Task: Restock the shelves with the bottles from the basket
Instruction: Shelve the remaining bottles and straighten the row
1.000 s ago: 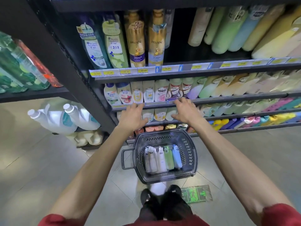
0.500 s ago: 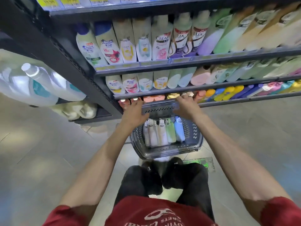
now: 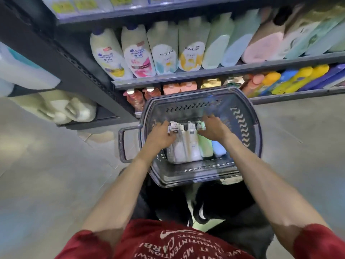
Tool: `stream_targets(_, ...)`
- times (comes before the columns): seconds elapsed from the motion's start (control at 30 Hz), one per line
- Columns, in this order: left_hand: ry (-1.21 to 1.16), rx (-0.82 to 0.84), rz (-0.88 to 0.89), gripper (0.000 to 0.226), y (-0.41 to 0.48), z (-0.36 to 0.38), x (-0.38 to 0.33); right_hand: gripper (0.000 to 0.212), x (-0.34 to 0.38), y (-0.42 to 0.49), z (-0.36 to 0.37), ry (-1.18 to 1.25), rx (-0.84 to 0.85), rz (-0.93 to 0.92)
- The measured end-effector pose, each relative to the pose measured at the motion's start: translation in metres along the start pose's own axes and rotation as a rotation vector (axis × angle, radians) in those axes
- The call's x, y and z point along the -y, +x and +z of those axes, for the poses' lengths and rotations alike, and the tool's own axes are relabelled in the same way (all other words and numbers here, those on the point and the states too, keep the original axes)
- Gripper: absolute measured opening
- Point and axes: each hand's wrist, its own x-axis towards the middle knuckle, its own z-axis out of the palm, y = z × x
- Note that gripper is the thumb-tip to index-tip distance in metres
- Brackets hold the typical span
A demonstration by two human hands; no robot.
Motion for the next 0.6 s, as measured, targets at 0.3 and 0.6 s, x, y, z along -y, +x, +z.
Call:
stream_targets(0.3, -0.094, -0.033, -0.111, 0.058, 0.097, 0.114, 0.039, 0.062, -0.062, 0.104, 0.091, -0.071, 0.014, -0.024)
stream_targets(0.6, -0.079, -0.074, -0.174, 0.057, 0.145, 0.171, 0.055, 0.062, -0.087, 0.153, 0.136, -0.078, 0.024, -0.056)
